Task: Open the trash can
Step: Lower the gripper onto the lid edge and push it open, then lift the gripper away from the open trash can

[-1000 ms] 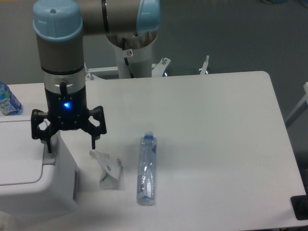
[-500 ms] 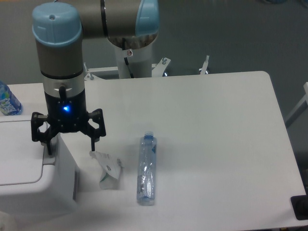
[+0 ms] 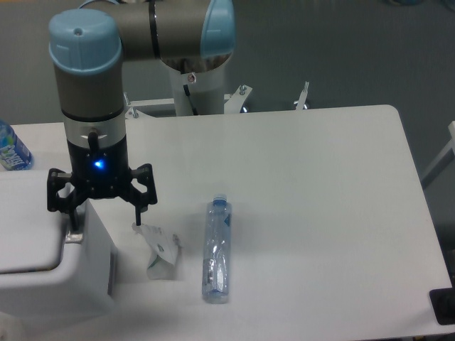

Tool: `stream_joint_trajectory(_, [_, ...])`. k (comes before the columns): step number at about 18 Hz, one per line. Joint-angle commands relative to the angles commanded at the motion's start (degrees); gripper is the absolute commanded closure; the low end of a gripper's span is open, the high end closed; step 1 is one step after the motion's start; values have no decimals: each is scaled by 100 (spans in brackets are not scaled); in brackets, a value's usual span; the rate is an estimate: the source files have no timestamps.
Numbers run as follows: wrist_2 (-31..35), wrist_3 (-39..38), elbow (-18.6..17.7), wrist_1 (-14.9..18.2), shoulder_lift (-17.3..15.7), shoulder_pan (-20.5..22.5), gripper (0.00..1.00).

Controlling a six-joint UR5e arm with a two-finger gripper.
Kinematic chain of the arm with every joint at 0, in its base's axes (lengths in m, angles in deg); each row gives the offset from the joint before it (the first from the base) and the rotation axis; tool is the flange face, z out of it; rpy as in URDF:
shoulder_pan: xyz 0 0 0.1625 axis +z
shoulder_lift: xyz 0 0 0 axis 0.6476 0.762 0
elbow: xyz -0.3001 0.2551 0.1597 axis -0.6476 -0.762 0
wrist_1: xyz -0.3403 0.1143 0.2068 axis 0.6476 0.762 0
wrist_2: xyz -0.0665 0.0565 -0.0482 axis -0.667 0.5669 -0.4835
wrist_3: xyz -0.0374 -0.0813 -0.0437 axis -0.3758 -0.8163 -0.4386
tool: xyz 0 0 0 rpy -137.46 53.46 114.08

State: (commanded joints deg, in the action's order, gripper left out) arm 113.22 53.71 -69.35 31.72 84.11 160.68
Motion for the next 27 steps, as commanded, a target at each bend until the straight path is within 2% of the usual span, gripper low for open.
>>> stream_joint_trajectory(4, [0, 17, 70, 0, -35, 9, 0])
stream_joint_trajectory(7, [70, 35, 394, 0, -44, 87, 0])
stream_joint_trajectory(11, [176, 35, 720, 9, -79, 614, 0])
stream_joint_trajectory(16, [1098, 394, 791, 114, -219, 966, 0])
stream_joint_trajectory(17, [1107, 613, 791, 280, -228, 1063, 0])
stream_joint_trajectory(20, [1107, 1622, 756, 1052, -395, 1432, 0])
stream_joint_trajectory(21, [1107, 2157, 738, 1403, -456, 1563, 0])
stream_joint_trajectory(23, [1134, 2809, 738, 1852, -509, 1670, 0])
stream_joint_trajectory(25, [1239, 3451, 729, 2204, -571, 1862, 0])
stream_joint_trajectory(27, [1292, 3909, 730, 2381, -580, 1933, 0])
